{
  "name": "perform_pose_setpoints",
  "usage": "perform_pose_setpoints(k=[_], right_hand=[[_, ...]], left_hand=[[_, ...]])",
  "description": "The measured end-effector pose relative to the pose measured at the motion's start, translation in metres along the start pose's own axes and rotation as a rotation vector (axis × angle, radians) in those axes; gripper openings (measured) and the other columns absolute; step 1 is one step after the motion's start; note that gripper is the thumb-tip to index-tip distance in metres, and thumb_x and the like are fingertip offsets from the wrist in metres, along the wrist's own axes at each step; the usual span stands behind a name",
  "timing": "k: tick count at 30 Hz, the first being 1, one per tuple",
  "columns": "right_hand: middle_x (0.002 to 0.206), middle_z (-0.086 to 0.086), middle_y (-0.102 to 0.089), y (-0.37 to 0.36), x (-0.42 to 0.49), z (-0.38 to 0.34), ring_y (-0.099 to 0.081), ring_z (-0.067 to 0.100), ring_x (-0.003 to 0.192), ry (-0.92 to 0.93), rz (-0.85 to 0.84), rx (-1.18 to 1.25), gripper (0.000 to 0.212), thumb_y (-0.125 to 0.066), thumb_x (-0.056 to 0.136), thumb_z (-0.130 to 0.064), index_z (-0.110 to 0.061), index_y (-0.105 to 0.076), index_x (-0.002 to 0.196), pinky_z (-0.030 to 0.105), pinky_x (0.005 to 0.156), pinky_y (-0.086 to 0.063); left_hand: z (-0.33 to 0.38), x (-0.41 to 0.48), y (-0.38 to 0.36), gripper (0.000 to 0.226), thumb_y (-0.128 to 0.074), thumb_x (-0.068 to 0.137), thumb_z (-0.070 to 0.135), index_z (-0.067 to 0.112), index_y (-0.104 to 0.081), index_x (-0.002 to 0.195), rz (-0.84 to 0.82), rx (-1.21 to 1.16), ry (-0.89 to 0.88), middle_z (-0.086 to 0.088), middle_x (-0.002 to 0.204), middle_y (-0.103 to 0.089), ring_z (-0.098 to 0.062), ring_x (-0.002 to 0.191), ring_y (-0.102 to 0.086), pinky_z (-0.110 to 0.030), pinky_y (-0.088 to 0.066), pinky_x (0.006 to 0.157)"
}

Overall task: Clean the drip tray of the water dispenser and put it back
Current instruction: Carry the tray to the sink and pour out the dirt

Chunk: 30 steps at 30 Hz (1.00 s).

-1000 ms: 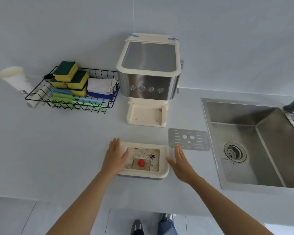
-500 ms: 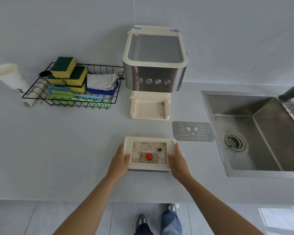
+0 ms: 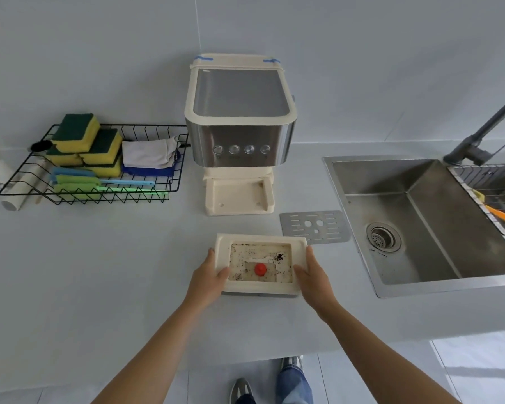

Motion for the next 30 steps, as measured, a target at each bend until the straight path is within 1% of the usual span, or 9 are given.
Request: perform_pose_setpoints(k=[3,6,8,12,15,19,23,27,30], right_hand=[[0.122,0.000,-0.055,0.021,0.000,-0.002,-0.053,0.021,0.105,-0.007,0.014,0.044,0.056,-0.046,0.093,-0.020,-0.023,-0.020,0.142,0.035,0.086,-0.047],[0.115,0.001,-0.059,0.044,-0.002,-0.001,-0.059,0.016,0.100,0.036,-0.019,0.096,0.058,-0.067,0.080,-0.017,-0.025,-0.033,0.126,0.021,0.072,-0.051],[0.114,-0.002,-0.057,0.062,-0.001,0.001,-0.058,0.010,0.101,0.087,-0.045,0.084,0.070,-0.079,0.066,-0.012,-0.029,-0.034,0.118,0.019,0.067,-0.053],[0.123,0.000,-0.046,0.096,0.008,0.012,-0.050,0.016,0.115,0.163,-0.038,0.023,0.103,-0.087,0.039,-0.024,-0.031,-0.031,0.125,0.039,0.082,-0.057],[0.127,0.001,-0.040,0.128,0.022,0.022,-0.046,0.019,0.117,0.143,-0.025,-0.081,0.122,-0.085,0.031,-0.033,-0.023,-0.019,0.132,0.040,0.091,-0.053],[0.134,0.000,-0.034,0.178,0.048,0.035,-0.040,0.017,0.121,0.181,-0.015,-0.167,0.137,-0.083,0.028,-0.037,-0.016,-0.008,0.140,0.036,0.100,-0.045],[0.132,-0.003,-0.031,0.240,0.086,0.059,-0.037,0.014,0.122,0.210,-0.034,-0.186,0.129,-0.088,0.043,-0.019,-0.013,-0.004,0.141,0.027,0.095,-0.045],[0.124,-0.003,-0.040,0.309,0.122,0.082,-0.046,0.016,0.115,0.244,-0.051,-0.171,0.111,-0.087,0.040,-0.022,-0.017,-0.024,0.132,0.026,0.082,-0.055],[0.121,-0.004,-0.043,0.352,0.142,0.097,-0.048,0.013,0.113,0.277,-0.083,-0.141,0.106,-0.086,0.038,-0.024,-0.020,-0.029,0.128,0.024,0.082,-0.052]], left_hand=[[0.020,-0.001,-0.002,0.079,-0.058,0.086,0.031,0.009,-0.011,0.146,-0.064,-0.056,-0.053,-0.009,0.139,-0.045,-0.028,0.124,-0.046,-0.031,-0.041,0.094],[0.046,-0.002,-0.006,0.088,-0.076,0.071,0.027,0.011,-0.022,0.139,-0.133,-0.080,-0.119,0.003,0.116,-0.051,-0.019,0.107,-0.052,-0.027,-0.044,0.081],[0.063,0.000,-0.011,0.105,-0.084,0.060,0.024,0.016,-0.017,0.141,-0.186,-0.081,-0.139,0.006,0.120,-0.051,-0.016,0.109,-0.051,-0.026,-0.045,0.083],[0.097,0.004,-0.025,0.083,-0.086,0.051,0.013,0.021,-0.035,0.116,-0.213,-0.022,-0.224,0.006,0.112,-0.056,-0.013,0.102,-0.055,-0.017,-0.045,0.068],[0.130,0.009,-0.043,0.092,-0.083,0.055,0.005,0.020,-0.029,0.128,-0.204,0.017,-0.266,0.006,0.112,-0.052,-0.010,0.097,-0.050,-0.010,-0.039,0.062],[0.173,0.020,-0.080,0.115,-0.081,0.060,0.008,0.008,-0.005,0.145,-0.175,0.059,-0.228,-0.004,0.132,-0.045,-0.018,0.113,-0.048,-0.019,-0.044,0.080],[0.222,0.036,-0.127,0.088,-0.084,0.057,0.010,0.007,-0.031,0.127,-0.113,0.062,-0.212,0.002,0.105,-0.048,-0.014,0.097,-0.051,-0.015,-0.048,0.070],[0.271,0.049,-0.179,0.078,-0.084,0.055,0.008,0.017,-0.038,0.117,-0.121,-0.015,-0.233,0.003,0.106,-0.056,-0.015,0.096,-0.056,-0.015,-0.046,0.061],[0.303,0.055,-0.213,0.085,-0.084,0.053,0.009,0.020,-0.037,0.124,-0.095,-0.045,-0.245,0.005,0.110,-0.058,-0.015,0.099,-0.057,-0.019,-0.047,0.068]])
Point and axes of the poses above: each hand's wrist, its own x-axis towards the middle knuckle, its own y-axis out of the back of the hand, z = x × y, the point moved 1 cm from there along x, towards the middle knuckle
